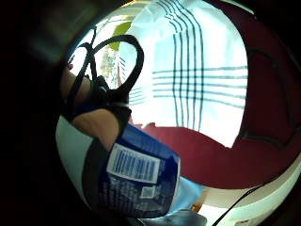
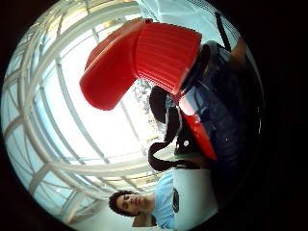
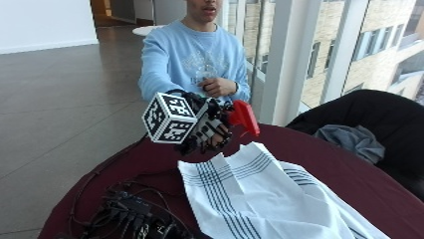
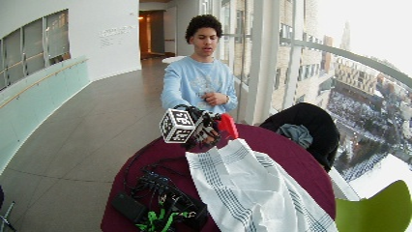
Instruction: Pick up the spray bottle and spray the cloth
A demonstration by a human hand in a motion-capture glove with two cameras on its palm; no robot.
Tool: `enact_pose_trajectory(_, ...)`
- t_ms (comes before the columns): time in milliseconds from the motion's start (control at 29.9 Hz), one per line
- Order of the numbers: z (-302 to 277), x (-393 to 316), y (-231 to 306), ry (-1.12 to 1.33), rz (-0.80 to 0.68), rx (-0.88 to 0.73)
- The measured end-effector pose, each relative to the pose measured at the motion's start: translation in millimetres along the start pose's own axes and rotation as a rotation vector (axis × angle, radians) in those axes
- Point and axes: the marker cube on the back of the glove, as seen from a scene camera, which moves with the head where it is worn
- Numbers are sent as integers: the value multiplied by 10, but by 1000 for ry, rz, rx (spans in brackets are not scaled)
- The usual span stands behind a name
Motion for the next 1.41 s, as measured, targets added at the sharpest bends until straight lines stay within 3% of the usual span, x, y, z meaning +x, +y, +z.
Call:
enact_pose_trajectory(268, 96, -180, 24, -25, -89, 25)
enact_pose_trajectory(636, 585, -452, 95, -147, -398, 48)
enact_pose_trajectory(1105, 1696, -755, 84, -237, -708, -19)
enact_pose_trajectory(1407, 2508, -741, -19, -239, -770, -84)
